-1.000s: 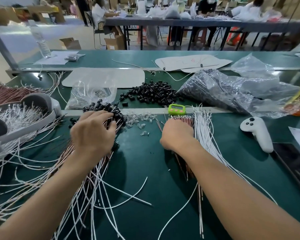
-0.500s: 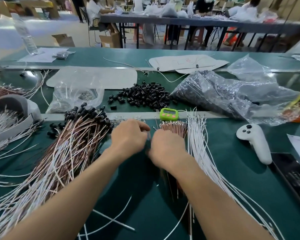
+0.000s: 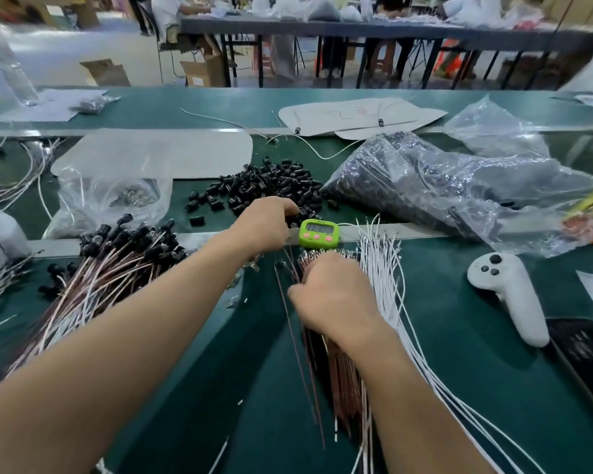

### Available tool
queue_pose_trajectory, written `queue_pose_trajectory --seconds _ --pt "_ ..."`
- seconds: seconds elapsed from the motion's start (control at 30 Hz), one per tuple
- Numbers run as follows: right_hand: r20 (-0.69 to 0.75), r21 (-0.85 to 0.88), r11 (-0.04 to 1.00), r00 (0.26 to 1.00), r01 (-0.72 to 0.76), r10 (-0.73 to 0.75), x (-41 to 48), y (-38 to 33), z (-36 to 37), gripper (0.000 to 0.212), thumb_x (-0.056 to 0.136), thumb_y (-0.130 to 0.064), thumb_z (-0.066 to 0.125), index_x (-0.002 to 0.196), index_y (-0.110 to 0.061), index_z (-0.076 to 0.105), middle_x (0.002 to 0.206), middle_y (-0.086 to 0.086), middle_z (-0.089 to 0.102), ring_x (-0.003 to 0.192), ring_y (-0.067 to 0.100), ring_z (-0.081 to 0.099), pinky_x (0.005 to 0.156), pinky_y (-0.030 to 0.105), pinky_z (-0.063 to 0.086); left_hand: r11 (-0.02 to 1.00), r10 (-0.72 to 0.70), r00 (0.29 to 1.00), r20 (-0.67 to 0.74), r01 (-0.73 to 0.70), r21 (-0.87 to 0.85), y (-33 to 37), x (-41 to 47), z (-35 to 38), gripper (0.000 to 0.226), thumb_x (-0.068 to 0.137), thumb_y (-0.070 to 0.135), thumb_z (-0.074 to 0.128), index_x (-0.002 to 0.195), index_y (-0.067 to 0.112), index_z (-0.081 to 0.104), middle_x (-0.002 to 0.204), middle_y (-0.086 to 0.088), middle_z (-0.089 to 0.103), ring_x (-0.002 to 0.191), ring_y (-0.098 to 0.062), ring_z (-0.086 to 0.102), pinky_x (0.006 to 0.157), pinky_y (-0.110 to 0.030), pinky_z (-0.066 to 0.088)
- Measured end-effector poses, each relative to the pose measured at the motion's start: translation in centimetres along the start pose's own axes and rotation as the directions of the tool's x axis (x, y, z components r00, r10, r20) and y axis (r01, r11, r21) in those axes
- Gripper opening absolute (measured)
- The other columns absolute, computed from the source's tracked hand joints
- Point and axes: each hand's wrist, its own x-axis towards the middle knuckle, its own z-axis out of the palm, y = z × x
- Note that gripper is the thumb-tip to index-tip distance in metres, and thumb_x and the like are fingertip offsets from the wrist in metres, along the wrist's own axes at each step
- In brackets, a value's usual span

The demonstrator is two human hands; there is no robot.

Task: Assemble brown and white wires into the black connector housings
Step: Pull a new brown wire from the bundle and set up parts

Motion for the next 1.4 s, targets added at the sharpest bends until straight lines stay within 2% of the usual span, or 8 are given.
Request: queue_pose_trajectory --seconds 0.3,0.43,0.57,0.67,0.83,1.0,1.17,1.4 --pt "-0.009 0.553 0.828 0.993 -0.090 0.114 0.5 2.3 0.0 0.018 0.057 -0.035 0.063 0.062 -0.018 0.067 0.045 -0.006 0.054 0.043 0.008 0.043 0.049 0.023 0.035 0.975 0.033 0.998 -0.047 -0.022 0.223 0.4 2.9 0.4 0.024 0.088 0.016 0.064 0.101 0.033 0.074 0.111 0.003 0.072 0.102 -0.025 0.066 0.077 -0.034 0.051" --pt "0.098 0.758 0.636 0.989 -0.145 0.108 0.0 2.6 -0.5 0.023 0.064 -0.027 0.061 0.060 -0.005 0.060 0.055 0.005 0.053 0.049 0.017 0.038 0.051 0.029 0.031 0.989 -0.005 0.993 -0.121 0.023 0.147 0.5 2.7 0.6 0.007 0.093 0.029 0.067 0.091 0.031 0.074 0.099 0.003 0.073 0.092 -0.024 0.066 0.078 -0.033 0.052" --pt "0.185 0.877 0.451 0.983 -0.163 -0.003 -0.3 2.6 -0.6 0.024 0.084 -0.002 0.057 0.063 -0.014 0.059 0.058 0.010 0.062 0.039 0.015 0.042 0.039 0.022 0.033 0.983 -0.173 0.925 -0.338 0.144 -0.109 0.1 0.8 -0.3 0.039 0.094 0.034 0.051 0.060 0.017 0.062 0.062 0.000 0.062 0.061 -0.024 0.055 0.056 -0.032 0.039" --pt "0.229 0.885 0.437 0.968 -0.165 -0.099 -0.6 2.0 -0.2 0.024 0.089 0.000 0.055 0.069 -0.014 0.056 0.061 0.011 0.066 0.040 0.018 0.054 0.042 0.021 0.035 0.903 -0.314 0.900 -0.304 0.184 -0.389 -0.8 -2.2 -1.1 0.042 0.086 0.031 0.042 0.047 0.016 0.041 0.045 0.001 0.044 0.047 -0.021 0.036 0.050 -0.035 0.027" --pt "0.208 0.855 0.509 0.966 -0.103 -0.153 -1.0 1.4 0.3 0.021 0.089 0.001 0.054 0.074 -0.012 0.057 0.064 0.012 0.069 0.046 0.021 0.062 0.040 0.019 0.034 0.927 -0.267 0.938 -0.223 0.187 -0.324 -3.7 -6.7 -0.6 0.028 0.086 0.030 0.060 0.069 0.014 0.076 0.045 0.005 0.051 0.039 -0.008 0.038 0.039 -0.019 0.033" --pt "0.191 0.832 0.552 0.963 -0.057 -0.188 -1.6 1.0 0.3 0.020 0.088 0.003 0.055 0.075 -0.011 0.057 0.063 0.013 0.068 0.046 0.023 0.061 0.041 0.019 0.034 0.978 -0.105 0.989 -0.104 0.084 -0.191 -2.2 -6.3 0.1 0.008 0.082 0.026 0.077 0.079 0.033 0.080 0.071 0.017 0.072 0.073 -0.002 0.066 0.062 -0.013 0.043" --pt "0.196 0.845 0.531 0.960 -0.062 -0.201 -1.3 1.3 0.3 0.019 0.090 0.005 0.054 0.078 -0.009 0.058 0.064 0.016 0.068 0.045 0.023 0.060 0.041 0.021 0.033 0.991 -0.028 0.981 0.190 0.002 0.133 -1.4 -4.8 -2.1 0.015 0.065 0.036 0.088 0.075 0.042 0.078 0.061 0.024 0.067 0.061 0.004 0.062 0.050 -0.018 0.042" --pt "0.218 0.788 0.614 0.955 -0.052 -0.199 -0.9 1.3 1.3 0.016 0.085 -0.010 0.056 0.071 -0.016 0.060 0.066 0.012 0.074 0.050 0.023 0.069 0.044 0.017 0.041 0.994 -0.028 0.978 -0.207 0.006 -0.108 -0.1 0.5 -1.4 0.025 0.086 0.023 0.073 0.108 0.032 0.078 0.100 0.011 0.077 0.096 -0.012 0.069 0.093 -0.033 0.056"
